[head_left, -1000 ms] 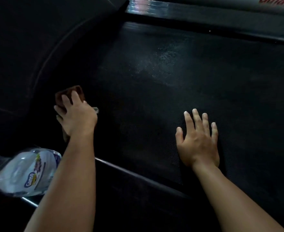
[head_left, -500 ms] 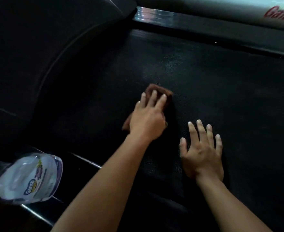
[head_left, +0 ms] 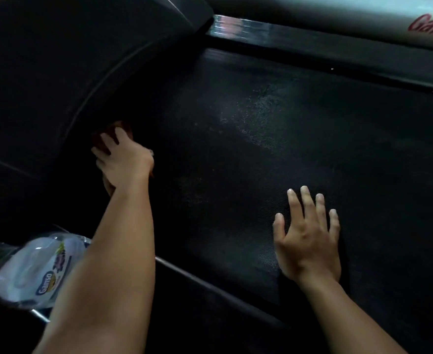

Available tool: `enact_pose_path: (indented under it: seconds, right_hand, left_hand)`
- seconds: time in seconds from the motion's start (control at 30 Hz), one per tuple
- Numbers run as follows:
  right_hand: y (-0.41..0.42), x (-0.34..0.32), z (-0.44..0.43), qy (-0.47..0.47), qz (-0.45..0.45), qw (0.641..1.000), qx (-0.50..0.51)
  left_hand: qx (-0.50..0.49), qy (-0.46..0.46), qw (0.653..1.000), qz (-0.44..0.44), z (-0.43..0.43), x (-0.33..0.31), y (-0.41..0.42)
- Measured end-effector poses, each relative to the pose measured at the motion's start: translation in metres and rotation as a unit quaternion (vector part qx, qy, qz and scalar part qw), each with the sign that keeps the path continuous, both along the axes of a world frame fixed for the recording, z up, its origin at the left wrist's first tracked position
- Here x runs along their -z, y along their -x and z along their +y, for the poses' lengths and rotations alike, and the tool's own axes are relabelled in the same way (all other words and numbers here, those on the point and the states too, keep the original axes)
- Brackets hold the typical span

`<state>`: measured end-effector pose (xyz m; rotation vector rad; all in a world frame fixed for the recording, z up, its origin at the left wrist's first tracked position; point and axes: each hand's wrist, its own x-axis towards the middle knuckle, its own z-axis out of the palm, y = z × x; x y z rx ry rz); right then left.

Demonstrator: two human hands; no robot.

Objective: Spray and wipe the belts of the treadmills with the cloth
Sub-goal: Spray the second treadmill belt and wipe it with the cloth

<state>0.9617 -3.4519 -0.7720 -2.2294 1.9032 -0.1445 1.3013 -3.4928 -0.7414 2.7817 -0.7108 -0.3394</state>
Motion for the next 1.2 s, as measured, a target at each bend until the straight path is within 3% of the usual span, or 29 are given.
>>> enact_pose_path:
  seconds: [0.13,0.27,0.47,0.57,0.73,0.83,1.0,1.1,1.2]
  right_hand:
    - [0.001,0.002,0.001,0.023,0.014,1.000,-0.001]
    - [-0.001,0.002,0.000,0.021,0.006,1.000,0.001]
    - [-0.002,-0.001,-0.003,0.003,-0.002,1.000,0.002]
    - [-0.001,0.000,-0.003,0.005,0.011,1.000,0.003]
    - [-0.002,-0.001,0.000,0.011,0.018,1.000,0.008]
    - [-0.001,-0.002,-0.001,-0.002,0.012,1.000,0.007]
    - [0.001,-0.002,-0.002,-0.005,-0.006,1.000,0.005]
    - [-0.001,-0.002,-0.002,-0.003,-0.006,1.000,0.008]
    - [-0.001,-0.003,-0.003,-0.013,-0.003,1.000,0.008]
  left_hand:
    - [0.137,0.000,0.991,0.005,-0.064,-0.006,-0.008]
    - [0.308,-0.004,0.951,-0.002,-0.096,0.006,0.037]
    - [0.512,0.058,0.856,-0.033,-0.009,0.021,0.161]
    - [0.502,0.058,0.863,-0.023,0.057,0.021,0.176]
    - [0.267,-0.003,0.963,-0.030,0.088,0.017,0.104]
    - [0.183,-0.012,0.983,-0.023,0.054,0.012,0.060]
    - [0.246,-0.018,0.969,-0.006,-0.025,0.007,0.060]
    - [0.370,-0.024,0.929,-0.006,-0.037,0.018,0.109]
    - [0.470,-0.013,0.883,-0.012,0.006,0.021,0.160]
